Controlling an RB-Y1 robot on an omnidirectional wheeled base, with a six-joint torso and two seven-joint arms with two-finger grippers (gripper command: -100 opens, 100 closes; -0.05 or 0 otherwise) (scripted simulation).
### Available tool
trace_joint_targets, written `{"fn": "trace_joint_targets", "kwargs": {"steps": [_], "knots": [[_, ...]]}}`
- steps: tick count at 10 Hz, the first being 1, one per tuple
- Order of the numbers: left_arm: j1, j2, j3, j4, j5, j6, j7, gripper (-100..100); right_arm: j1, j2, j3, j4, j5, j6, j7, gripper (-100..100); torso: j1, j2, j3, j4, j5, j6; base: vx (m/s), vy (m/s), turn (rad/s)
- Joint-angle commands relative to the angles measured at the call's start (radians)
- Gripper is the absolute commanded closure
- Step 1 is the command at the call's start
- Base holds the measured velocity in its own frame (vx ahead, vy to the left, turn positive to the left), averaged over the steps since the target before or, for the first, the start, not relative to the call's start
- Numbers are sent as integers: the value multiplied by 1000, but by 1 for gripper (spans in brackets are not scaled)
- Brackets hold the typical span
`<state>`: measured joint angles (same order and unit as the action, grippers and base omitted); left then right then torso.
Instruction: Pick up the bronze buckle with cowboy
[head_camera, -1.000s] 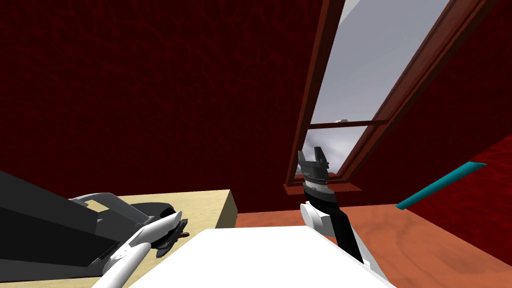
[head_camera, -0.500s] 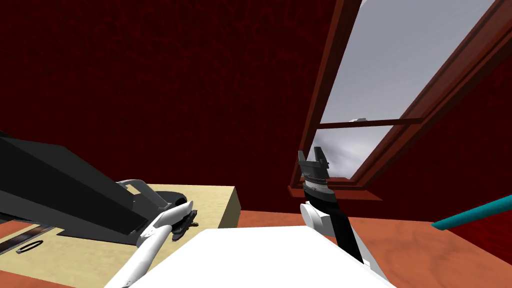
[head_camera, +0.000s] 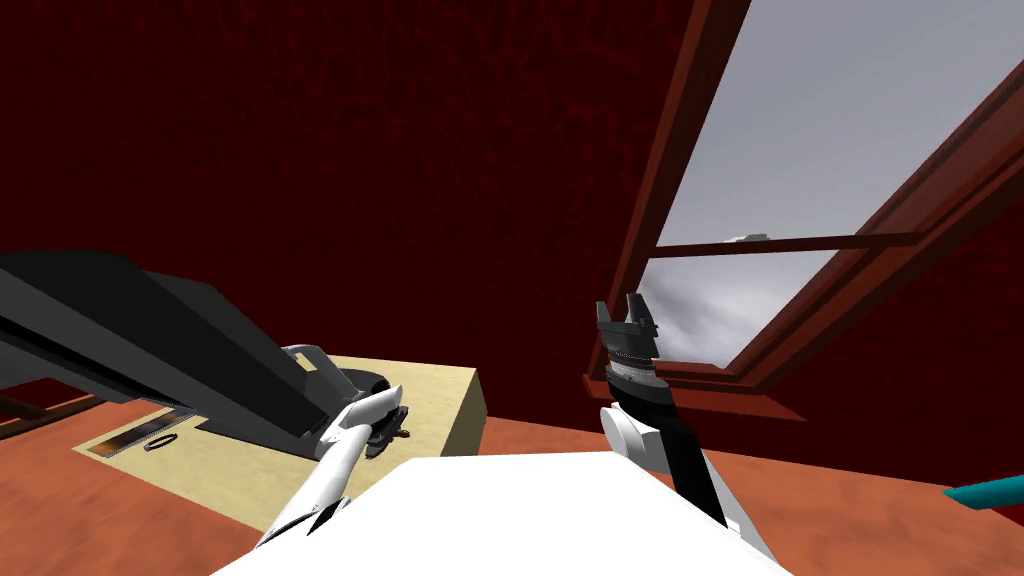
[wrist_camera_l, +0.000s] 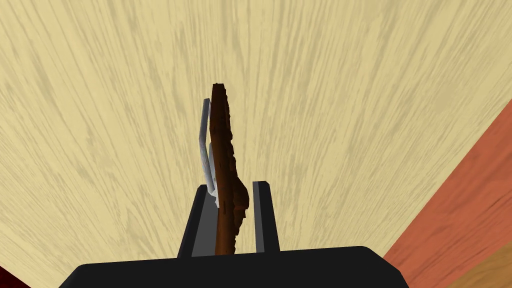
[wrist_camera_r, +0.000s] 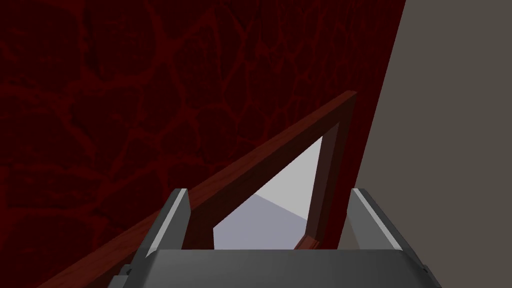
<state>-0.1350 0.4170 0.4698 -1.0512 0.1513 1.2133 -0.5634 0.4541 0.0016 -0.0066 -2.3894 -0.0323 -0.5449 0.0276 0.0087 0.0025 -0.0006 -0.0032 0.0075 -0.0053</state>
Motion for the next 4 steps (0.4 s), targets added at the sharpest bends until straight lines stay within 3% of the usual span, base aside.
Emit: {"fn": "trace_joint_targets", "kwargs": {"steps": [1,2,3,4], "knots": [[-50,-22,26,19,-50,25,-23,100,0,0,0,0,0,0,0,0,0,0,0,0,0,0,-23,13,179],[-68,-22,26,19,-77,25,-23,100,0,0,0,0,0,0,0,0,0,0,0,0,0,1,-14,3,12],[-52,-20,24,16,-58,25,-24,100,0,0,0,0,0,0,0,0,-1,-1,0,1,-1,2,-1,3,-18],[-55,-21,24,14,-62,27,-24,0,0,0,0,0,0,0,0,0,-1,-1,-1,0,-1,1,0,0,0]]}}
